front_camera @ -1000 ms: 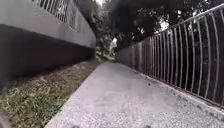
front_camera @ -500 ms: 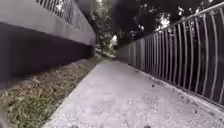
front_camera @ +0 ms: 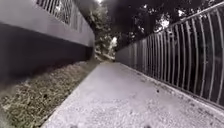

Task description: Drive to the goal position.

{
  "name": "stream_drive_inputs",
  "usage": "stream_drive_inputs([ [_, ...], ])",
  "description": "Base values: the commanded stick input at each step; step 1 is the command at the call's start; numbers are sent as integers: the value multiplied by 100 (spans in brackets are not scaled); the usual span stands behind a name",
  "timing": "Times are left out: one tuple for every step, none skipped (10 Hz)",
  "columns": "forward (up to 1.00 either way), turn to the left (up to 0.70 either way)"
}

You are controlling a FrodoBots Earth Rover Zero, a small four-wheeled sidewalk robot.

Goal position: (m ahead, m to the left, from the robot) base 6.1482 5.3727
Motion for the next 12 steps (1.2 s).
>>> stream_drive_inputs([
  [50,0],
  [50,0],
  [50,0],
  [50,0],
  [50,0],
  [50,0],
  [50,0],
  [50,0],
  [50,0],
  [50,0],
  [50,0],
  [50,0],
])
